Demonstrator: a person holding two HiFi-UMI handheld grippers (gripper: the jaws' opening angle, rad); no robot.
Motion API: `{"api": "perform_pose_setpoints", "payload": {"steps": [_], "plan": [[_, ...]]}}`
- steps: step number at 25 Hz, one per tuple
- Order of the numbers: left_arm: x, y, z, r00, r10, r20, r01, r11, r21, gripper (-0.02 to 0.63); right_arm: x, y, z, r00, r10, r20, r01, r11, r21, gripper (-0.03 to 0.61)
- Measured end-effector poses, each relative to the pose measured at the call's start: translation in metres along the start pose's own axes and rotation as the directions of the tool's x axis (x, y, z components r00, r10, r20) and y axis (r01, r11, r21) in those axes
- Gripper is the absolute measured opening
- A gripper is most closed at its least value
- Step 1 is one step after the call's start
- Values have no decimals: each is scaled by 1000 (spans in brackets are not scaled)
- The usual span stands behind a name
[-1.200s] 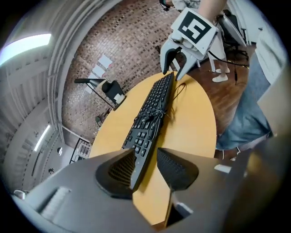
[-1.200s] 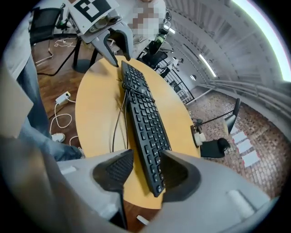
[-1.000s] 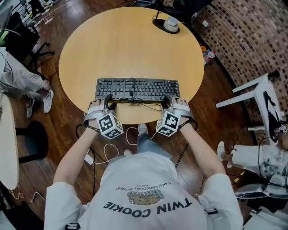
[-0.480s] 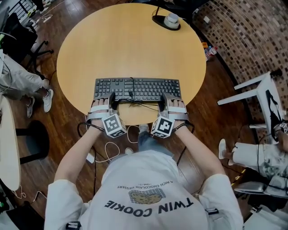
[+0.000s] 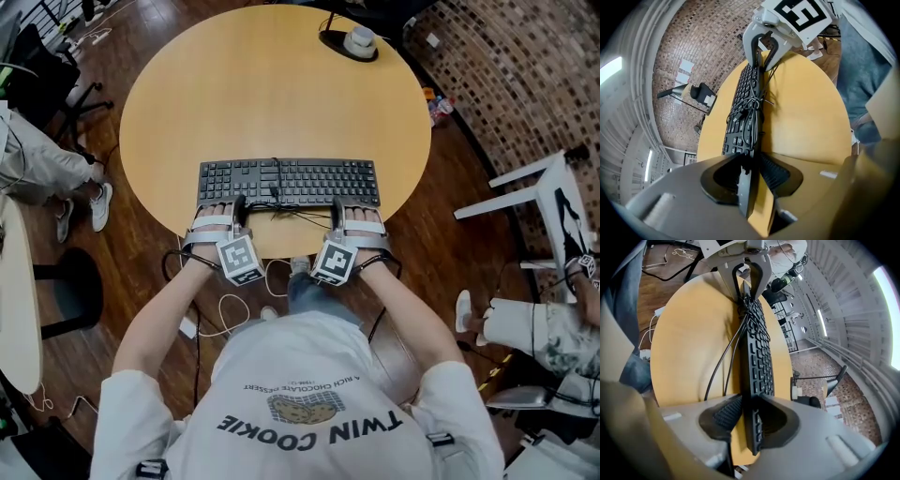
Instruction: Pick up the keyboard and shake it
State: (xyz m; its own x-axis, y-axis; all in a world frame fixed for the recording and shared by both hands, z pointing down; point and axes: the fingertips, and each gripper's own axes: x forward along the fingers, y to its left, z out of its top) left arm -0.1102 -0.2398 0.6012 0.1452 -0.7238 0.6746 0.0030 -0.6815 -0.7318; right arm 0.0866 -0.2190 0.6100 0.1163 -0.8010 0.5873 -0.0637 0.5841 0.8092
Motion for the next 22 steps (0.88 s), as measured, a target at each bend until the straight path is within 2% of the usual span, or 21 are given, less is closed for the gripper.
{"api": "perform_pose_setpoints", "payload": {"steps": [6,9,13,16,18,22], "plan": [[-1,2,1,998,-60,-5,60,998,-21,132,-1,-1,-1,999,47,28,-47,999,18,103],[-5,9,2,990,-141,-3,140,989,-50,130,-5,-9,-2,991,117,63,-119,992,39,101],[-11,22,4,966,-259,-6,258,964,-57,127,-10,-24,1,970,218,109,-223,974,44,98],[-13,29,5,935,-353,-10,351,933,-79,126,-12,-30,3,944,307,119,-314,948,47,97],[-15,36,6,904,-426,-10,423,900,-103,126,-13,-38,3,921,366,131,-376,924,64,96],[-17,56,9,834,-552,-4,547,827,-127,126,-16,-60,6,851,506,139,-518,852,77,95]]}}
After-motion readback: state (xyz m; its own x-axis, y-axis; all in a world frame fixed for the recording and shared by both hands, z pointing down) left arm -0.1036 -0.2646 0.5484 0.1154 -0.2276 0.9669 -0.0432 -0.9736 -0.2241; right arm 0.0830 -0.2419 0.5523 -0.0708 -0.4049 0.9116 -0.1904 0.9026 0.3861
